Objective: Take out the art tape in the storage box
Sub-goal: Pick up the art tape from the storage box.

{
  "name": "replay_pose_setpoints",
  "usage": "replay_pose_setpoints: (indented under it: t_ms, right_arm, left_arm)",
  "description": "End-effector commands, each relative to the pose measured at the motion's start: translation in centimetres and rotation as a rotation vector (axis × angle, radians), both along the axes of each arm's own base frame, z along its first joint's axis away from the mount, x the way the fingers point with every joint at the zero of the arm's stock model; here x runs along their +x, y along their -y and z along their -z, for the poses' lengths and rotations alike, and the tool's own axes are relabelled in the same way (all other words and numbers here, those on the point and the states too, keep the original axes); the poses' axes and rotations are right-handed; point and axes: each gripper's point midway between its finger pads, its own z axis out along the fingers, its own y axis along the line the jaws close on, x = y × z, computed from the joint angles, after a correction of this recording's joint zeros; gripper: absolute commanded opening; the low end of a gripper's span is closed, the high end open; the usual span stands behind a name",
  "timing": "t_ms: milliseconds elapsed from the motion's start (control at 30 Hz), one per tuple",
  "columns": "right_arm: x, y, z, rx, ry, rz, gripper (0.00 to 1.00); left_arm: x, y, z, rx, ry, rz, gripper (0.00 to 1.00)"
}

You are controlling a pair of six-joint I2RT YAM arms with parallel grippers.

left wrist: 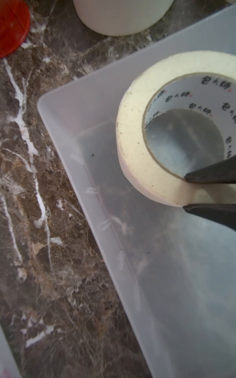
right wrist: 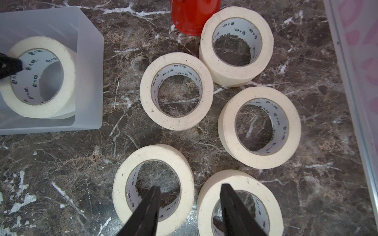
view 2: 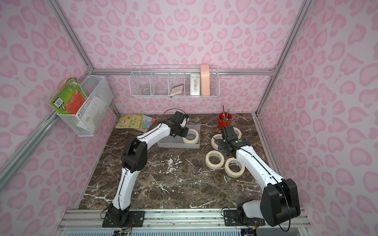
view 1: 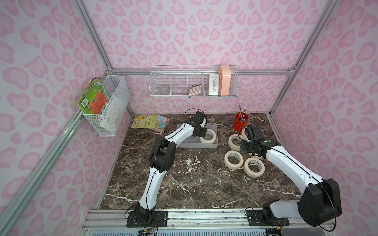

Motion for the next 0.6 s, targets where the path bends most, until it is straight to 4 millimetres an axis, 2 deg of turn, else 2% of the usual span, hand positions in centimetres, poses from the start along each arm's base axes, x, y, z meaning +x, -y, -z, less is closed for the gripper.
replay_pose_setpoints:
  t_ms: [0,100,167,233,300,400,567]
  right_arm:
    - [0.3,0.6,-0.6,-0.018,0.032,0.03,0.5]
    - [0.4,0.9,-0.9,-0.023,0.047,0.039,0.5]
    - [0.6,1.2,-1.0,-0.019,0.056,0.047,0.5]
    - [0.9,1.7,-1.0,-0.022,0.061,0.054,0.5]
    - [1.1,2.3,-1.0,-0.023,0.063,0.065,0.5]
    - [1.4,3.3,-1.2,-0.027,0.072,0.081,0.5]
    - [1.6,4.5,-1.0,-0.028,0.081,0.099,0.5]
  left_arm:
    - [1.1,-0.1,-5.9,-0.016,0.137,0.007,0.0]
    - [0.8,-0.8,-10.5,-0.021,0.216,0.007,0.0]
    - [-0.2,-1.4,-13.6,-0.029,0.259,0.008,0.0]
    - [-1.6,-2.1,-15.9,-0.034,0.287,0.012,0.0]
    - [-3.8,-2.8,-17.1,-0.029,0.29,0.02,0.0]
    - [-8.1,-3.6,-16.8,-0.014,0.261,0.038,0.0]
    - [-16.0,-3.1,-12.1,0.032,0.128,0.097,0.0]
